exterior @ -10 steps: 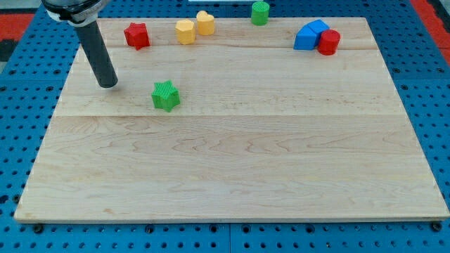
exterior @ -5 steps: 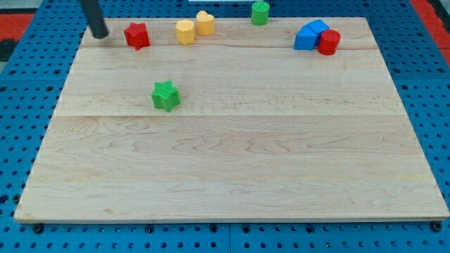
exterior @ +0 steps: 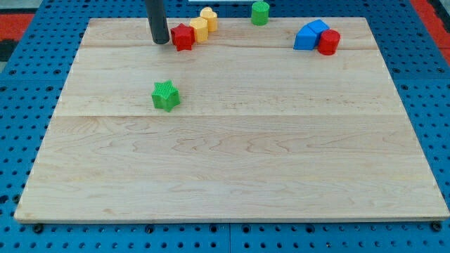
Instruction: Place the red star to the bottom side of the blue triangle
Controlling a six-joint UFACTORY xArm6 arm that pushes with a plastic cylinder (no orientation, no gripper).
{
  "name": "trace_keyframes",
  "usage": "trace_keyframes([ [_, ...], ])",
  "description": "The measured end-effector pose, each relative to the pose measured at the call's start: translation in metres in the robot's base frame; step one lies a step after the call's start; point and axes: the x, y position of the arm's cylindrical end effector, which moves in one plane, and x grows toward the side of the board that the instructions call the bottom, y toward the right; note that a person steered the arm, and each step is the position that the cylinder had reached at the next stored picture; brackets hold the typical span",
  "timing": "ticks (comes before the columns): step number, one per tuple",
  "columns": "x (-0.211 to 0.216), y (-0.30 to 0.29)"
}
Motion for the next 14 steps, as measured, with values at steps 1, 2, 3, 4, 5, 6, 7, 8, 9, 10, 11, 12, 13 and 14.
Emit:
trace_keyframes([
  [1, -0.02, 0.008],
  [2, -0.01, 0.036],
  [3, 0.02, 0.088],
  [4, 0.046, 0.113],
  [5, 0.074, 0.081],
  [6, 0.09, 0.116],
  [7, 0.097, 0.178],
  [8, 0.097, 0.223],
  [9, 0.087, 0.237],
  [10, 0.092, 0.237],
  [11, 0.112, 0.249],
  [12, 0.086, 0.257],
  [13, 0.07, 0.27],
  [14, 0.083, 0.27],
])
